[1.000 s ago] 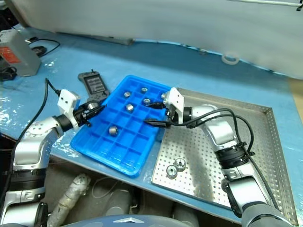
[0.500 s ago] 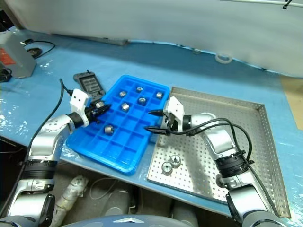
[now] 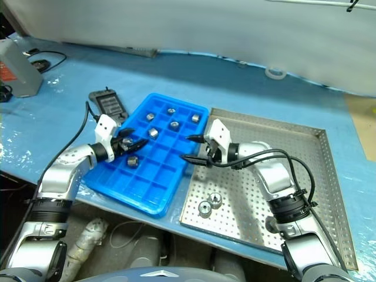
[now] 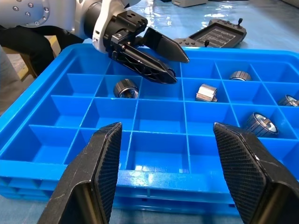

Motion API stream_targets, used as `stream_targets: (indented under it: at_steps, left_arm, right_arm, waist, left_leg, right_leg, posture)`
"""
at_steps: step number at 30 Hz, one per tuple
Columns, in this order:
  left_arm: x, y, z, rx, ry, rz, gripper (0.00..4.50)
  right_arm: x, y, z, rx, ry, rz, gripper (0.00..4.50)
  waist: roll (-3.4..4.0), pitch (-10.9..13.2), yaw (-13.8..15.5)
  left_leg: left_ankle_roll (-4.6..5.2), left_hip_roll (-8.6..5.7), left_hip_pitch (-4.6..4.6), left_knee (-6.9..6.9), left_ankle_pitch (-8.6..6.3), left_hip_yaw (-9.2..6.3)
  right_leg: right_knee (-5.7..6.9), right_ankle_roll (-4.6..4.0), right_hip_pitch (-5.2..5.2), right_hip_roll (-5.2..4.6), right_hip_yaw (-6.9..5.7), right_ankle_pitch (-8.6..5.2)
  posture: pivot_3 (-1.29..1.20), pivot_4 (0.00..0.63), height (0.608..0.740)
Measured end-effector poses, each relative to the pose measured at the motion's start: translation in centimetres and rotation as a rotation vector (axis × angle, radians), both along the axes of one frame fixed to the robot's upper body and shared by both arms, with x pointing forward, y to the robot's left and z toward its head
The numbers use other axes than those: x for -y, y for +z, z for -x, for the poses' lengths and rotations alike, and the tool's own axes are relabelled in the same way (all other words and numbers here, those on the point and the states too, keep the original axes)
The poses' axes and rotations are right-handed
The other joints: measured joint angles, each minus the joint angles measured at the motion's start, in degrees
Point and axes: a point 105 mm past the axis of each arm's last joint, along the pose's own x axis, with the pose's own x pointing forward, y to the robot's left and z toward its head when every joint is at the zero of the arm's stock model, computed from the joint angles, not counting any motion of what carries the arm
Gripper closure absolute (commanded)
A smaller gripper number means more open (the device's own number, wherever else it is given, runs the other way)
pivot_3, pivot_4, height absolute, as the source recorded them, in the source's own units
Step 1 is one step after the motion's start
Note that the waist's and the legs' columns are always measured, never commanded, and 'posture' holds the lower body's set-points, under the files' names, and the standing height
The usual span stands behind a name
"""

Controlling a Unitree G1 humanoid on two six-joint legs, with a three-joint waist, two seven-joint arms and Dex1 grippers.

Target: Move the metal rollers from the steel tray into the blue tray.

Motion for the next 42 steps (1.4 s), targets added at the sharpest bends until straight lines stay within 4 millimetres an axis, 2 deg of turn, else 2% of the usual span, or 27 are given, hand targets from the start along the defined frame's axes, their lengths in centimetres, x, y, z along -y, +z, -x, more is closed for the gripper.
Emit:
stream_targets:
  at_steps: [3, 7, 10, 13, 17, 18, 20, 22, 25, 28, 31, 35, 37, 42]
  left_arm:
    - [0.5, 1.0, -0.3, 0.024, -0.022, 0.018, 0.6]
    - [2.7, 4.3, -0.6, 0.088, -0.155, 0.078, 0.6]
    - [5.4, 6.1, -0.3, 0.12, -0.308, 0.115, 0.6]
    - [8.3, 7.0, -0.2, 0.116, -0.446, 0.134, 0.6]
    - [12.0, 6.1, 0.6, 0.064, -0.685, 0.089, 0.6]
    - [12.4, 5.7, 0.8, 0.053, -0.72, 0.073, 0.6]
    - [13.5, 4.0, 1.2, 0.025, -0.839, -0.034, 0.6]
    - [13.8, 1.7, 1.2, -0.015, -0.918, -0.167, 0.6]
    - [14.1, -0.6, 1.2, -0.087, -0.986, -0.225, 0.6]
    - [16.1, -0.3, 1.3, -0.049, -1.073, -0.257, 0.6]
    - [17.7, -1.0, 2.1, -0.023, -1.161, -0.284, 0.6]
    - [17.5, -2.6, 2.3, 0.051, -1.219, -0.428, 0.6]
    - [17.9, -2.3, 2.5, 0.053, -1.246, -0.411, 0.6]
    - [20.1, 0.0, 2.8, 0.097, -1.283, -0.302, 0.6]
  right_arm:
    - [0.3, -0.3, 0.0, -0.007, -0.022, -0.001, 1.26]
    - [0.9, -0.4, -0.1, -0.001, -0.063, -0.002, 1.26]
    - [2.0, 0.0, -0.2, 0.017, -0.117, -0.004, 1.26]
    - [3.1, 0.0, 0.3, 0.022, -0.172, 0.001, 1.26]
    - [5.0, 0.2, 1.1, 0.029, -0.265, 0.021, 1.26]
    - [5.4, 0.3, 1.3, 0.032, -0.283, 0.023, 1.26]
    - [7.1, 0.5, 2.1, 0.036, -0.355, 0.038, 1.26]
    - [8.6, 0.4, 3.3, 0.033, -0.428, 0.055, 1.26]
    - [10.3, 0.0, 4.6, 0.01, -0.525, 0.068, 1.26]
    - [11.3, 0.5, 5.9, 0.02, -0.61, 0.078, 1.26]
    - [10.8, 0.7, 7.4, 0.01, -0.636, 0.073, 1.26]
    - [10.9, 0.3, 9.3, -0.03, -0.692, 0.09, 1.26]
    - [11.0, 0.2, 9.8, -0.043, -0.715, 0.092, 1.26]
    - [10.9, 0.8, 10.2, -0.027, -0.743, 0.078, 1.26]
  waist:
    - [0.0, 0.0, 0.1]
    - [-0.01, 0.0, -0.2]
    - [-0.02, 0.0, -0.9]
    - [-0.04, 0.0, -1.8]
    - [-0.04, 0.0, -4.2]
    - [-0.04, 0.0, -4.6]
    - [-0.02, 0.0, -5.8]
    - [0.0, -0.1, -6.7]
    - [0.0, -0.1, -8.5]
    - [0.08, -0.1, -9.5]
    - [0.15, -0.2, -10.7]
    - [0.15, -0.2, -13.4]
    - [0.15, -0.2, -14.6]
    - [0.16, -0.2, -16.6]
  left_leg:
    - [-0.04, 0.0, 0.03, -0.03, 0.02, 0.01]
    - [-0.25, -0.02, 0.02, -0.03, 0.15, 0.11]
    - [-0.22, -0.02, 0.02, -0.04, 0.14, 0.17]
    - [-0.19, -0.02, 0.02, -0.04, 0.12, 0.24]
    - [-0.12, -0.02, 0.02, -0.03, 0.08, 0.32]
    - [-0.1, -0.01, 0.03, -0.04, 0.07, 0.33]
    - [0.07, 0.0, 0.05, -0.04, -0.02, 0.36]
    - [0.23, 0.02, 0.11, -0.03, -0.12, 0.39]
    - [0.4, 0.01, 0.12, 0.02, -0.22, 0.49]
    - [0.5, 0.0, 0.19, 0.09, -0.29, 0.56]
    - [0.56, 0.04, 0.41, 0.07, -0.34, 0.59]
    - [0.67, 0.02, 0.35, 0.09, -0.41, 0.59]
    - [0.7, -0.01, 0.29, 0.1, -0.43, 0.59]
    - [0.79, -0.05, 0.3, 0.12, -0.49, 0.59]
  right_leg:
    - [0.0, 0.0, -0.01, 0.01, 0.01, 0.0]
    - [0.01, 0.01, 0.0, 0.01, 0.09, 0.01]
    - [0.01, 0.0, 0.01, 0.0, 0.1, 0.01]
    - [0.0, 0.0, 0.0, 0.0, 0.16, 0.01]
    - [-0.04, 0.0, -0.01, 0.0, 0.26, 0.01]
    - [-0.06, 0.0, -0.01, 0.01, 0.29, 0.01]
    - [-0.13, 0.0, 0.02, 0.0, 0.3, 0.0]
    - [-0.22, 0.0, 0.1, 0.01, 0.34, 0.0]
    - [-0.28, -0.01, 0.12, -0.01, 0.41, 0.01]
    - [-0.43, -0.04, 0.28, -0.04, 0.45, -0.01]
    - [-0.75, -0.05, 0.62, -0.03, 0.45, -0.02]
    - [-0.94, -0.05, 0.66, -0.04, 0.45, -0.02]
    - [-0.96, -0.05, 0.63, -0.06, 0.44, -0.02]
    - [-1.02, -0.07, 0.7, -0.1, 0.41, -0.03]
  posture:
    - [0.08, 0.15, 0.74]
    - [0.0, 0.15, 0.74]
    - [-0.07, 0.15, 0.74]
    - [-0.13, 0.15, 0.74]
    - [-0.29, 0.15, 0.74]
    - [-0.32, 0.15, 0.74]
    - [-0.36, 0.15, 0.74]
    - [-0.43, 0.15, 0.74]
    - [-0.5, 0.15, 0.74]
    - [-0.57, 0.15, 0.74]
    - [-0.63, 0.15, 0.74]
    - [-0.67, 0.15, 0.74]
    - [-0.69, 0.15, 0.74]
    - [-0.71, 0.15, 0.74]
